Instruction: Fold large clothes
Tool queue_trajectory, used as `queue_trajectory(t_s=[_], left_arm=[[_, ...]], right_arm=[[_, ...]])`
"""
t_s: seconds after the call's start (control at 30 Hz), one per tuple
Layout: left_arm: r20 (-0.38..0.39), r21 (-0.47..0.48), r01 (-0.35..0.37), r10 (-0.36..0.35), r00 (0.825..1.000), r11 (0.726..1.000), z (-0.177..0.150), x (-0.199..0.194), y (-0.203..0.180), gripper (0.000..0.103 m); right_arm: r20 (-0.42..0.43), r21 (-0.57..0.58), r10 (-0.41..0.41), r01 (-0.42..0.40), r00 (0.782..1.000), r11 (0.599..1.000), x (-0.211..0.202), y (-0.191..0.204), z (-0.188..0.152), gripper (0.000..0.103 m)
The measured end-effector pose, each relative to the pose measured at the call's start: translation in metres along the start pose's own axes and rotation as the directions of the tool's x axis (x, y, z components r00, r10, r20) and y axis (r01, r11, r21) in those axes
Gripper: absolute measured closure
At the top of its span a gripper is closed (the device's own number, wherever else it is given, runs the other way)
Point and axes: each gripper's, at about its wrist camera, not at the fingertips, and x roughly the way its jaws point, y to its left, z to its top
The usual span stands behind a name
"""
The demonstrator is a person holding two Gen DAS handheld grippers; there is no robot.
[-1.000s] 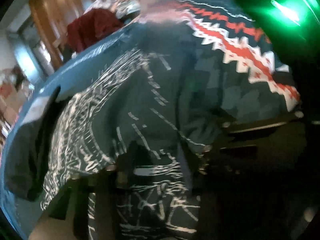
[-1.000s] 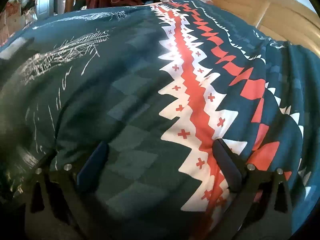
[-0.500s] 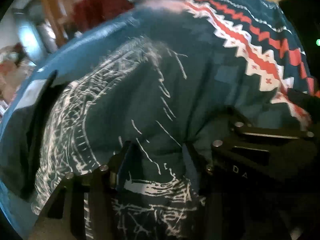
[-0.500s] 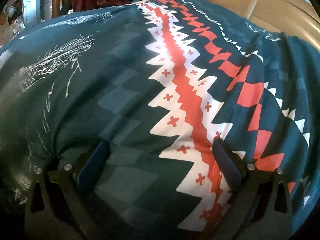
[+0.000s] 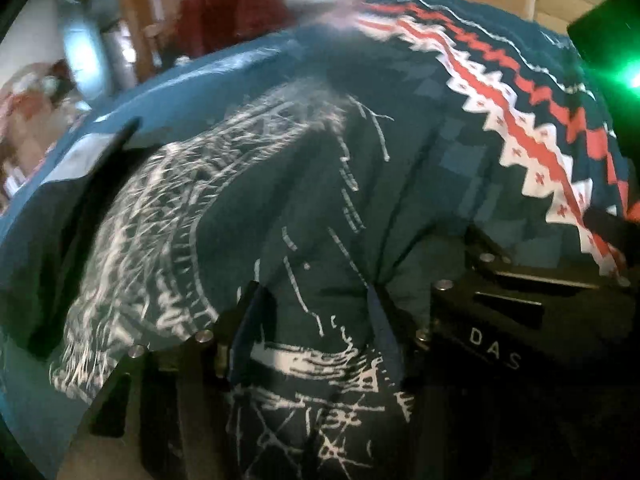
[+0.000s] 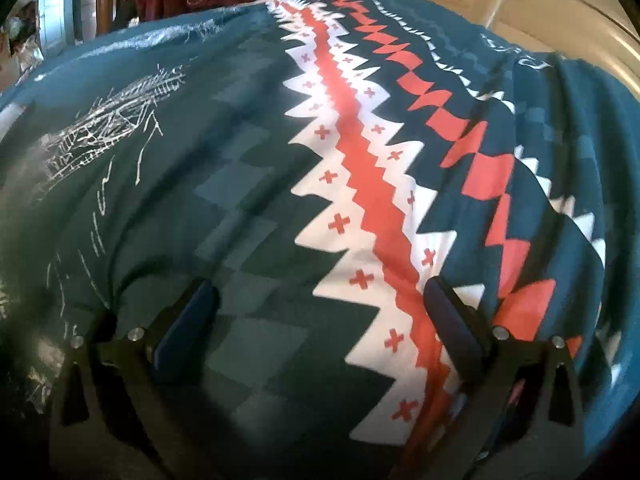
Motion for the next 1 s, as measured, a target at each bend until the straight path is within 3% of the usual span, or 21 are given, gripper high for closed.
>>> queue_trajectory(t_s=[0.1, 0.17, 0.23, 0.3, 0.33, 1.0], left_arm=[[0.01, 0.008, -0.019, 0.019, 1.0, 1.0, -0.002, 0.003, -0.004, 0.045], [0.016, 0.008, -0.034, 0.033, 0.999, 0.999, -0.001, 0.001, -0.003, 0.041], [0.011, 0.001, -0.085, 0.085, 0.996, 0.996, -0.002, -0.001, -0.002, 0.027], [0.003, -0.01, -0.171, 0.171, 0.985, 0.985, 0.001, 0.0, 0.001, 0.002], [-0.008, -0.023, -0.199, 0.199, 0.98, 0.98, 0.001, 0.002, 0.003, 0.0], [-0.01, -0.033, -0.184, 0.184, 0.983, 0.982, 0.0, 0.003, 0.009, 0.0]], right_arm=[[0.1, 0.023, 0.057, -0.06, 0.993, 0.998, -0.007, -0.003, -0.012, 0.0], [0.112, 0.036, 0.064, -0.069, 0.992, 0.997, -0.005, -0.006, -0.012, 0.0], [0.114, 0.036, 0.061, -0.066, 0.992, 0.997, -0.005, -0.006, -0.012, 0.0], [0.11, 0.034, 0.058, -0.062, 0.992, 0.997, -0.004, -0.007, -0.011, 0.0], [0.107, 0.03, 0.055, -0.058, 0.993, 0.998, -0.004, -0.006, -0.01, 0.0], [0.089, 0.019, 0.051, -0.053, 0.995, 0.998, -0.004, -0.003, -0.009, 0.0]])
